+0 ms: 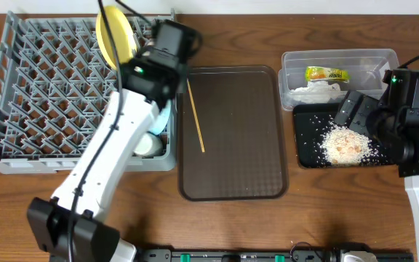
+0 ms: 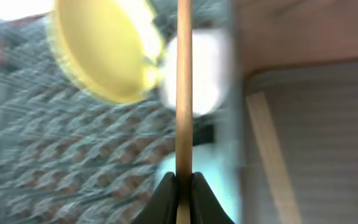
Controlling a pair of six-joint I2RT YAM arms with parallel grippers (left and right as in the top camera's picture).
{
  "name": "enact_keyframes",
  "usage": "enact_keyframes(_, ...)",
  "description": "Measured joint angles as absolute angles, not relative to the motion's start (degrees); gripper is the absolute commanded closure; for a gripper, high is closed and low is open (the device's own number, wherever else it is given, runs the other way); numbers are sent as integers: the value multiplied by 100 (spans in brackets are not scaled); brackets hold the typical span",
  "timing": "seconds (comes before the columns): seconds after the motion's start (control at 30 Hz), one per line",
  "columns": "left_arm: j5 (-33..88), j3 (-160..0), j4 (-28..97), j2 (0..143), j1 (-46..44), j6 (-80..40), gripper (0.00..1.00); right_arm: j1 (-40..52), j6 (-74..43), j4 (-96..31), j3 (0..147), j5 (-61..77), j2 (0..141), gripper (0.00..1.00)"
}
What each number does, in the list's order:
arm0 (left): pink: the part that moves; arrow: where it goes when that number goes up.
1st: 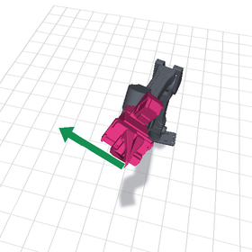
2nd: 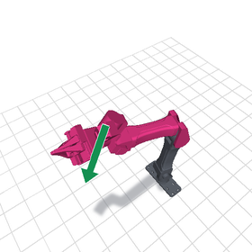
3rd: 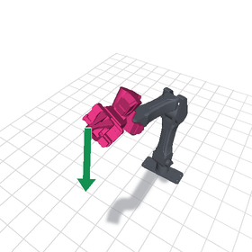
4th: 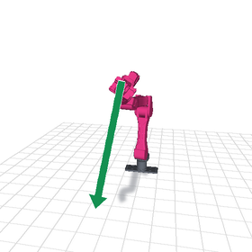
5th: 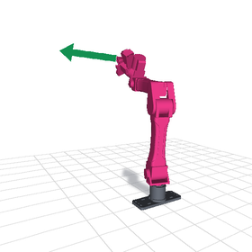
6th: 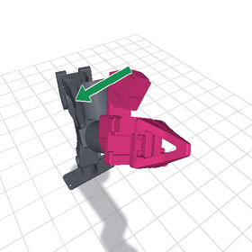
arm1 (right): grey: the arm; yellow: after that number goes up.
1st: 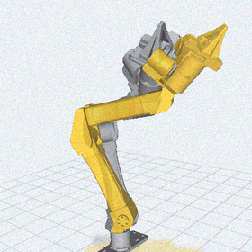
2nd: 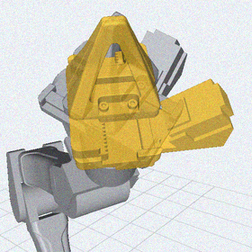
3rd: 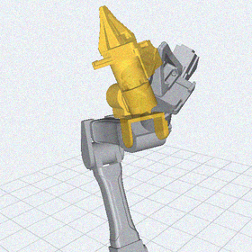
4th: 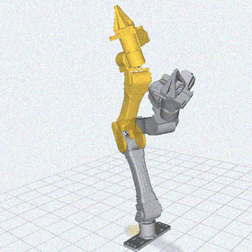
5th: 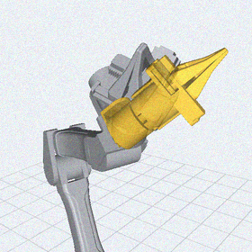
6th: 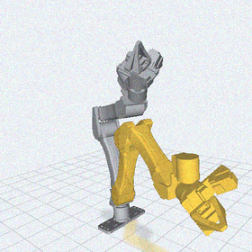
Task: Sort waste into correct bins and load items into the dishwasher
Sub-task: 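Carry the chopstick into the dish rack and insert it upright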
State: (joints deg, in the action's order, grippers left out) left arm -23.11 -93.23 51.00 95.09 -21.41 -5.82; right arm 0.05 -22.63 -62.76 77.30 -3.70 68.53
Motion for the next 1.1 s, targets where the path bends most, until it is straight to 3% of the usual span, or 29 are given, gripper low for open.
enact_keyframes(0.17, -2475, -9323, 5280, 9695, -1194, -180, 92, 5, -2263, -6278, 7730, -373, 6853, 1)
enact_keyframes(0.43, -1647, -9323, 5205, 10134, -36, 10, 92, 5, -2263, -6276, 7730, -373, 6853, 1)
enact_keyframes(1.1, -1168, -9323, 5203, 10892, 54, 480, 92, 5, -2263, -6276, 7730, -370, 6853, 1)
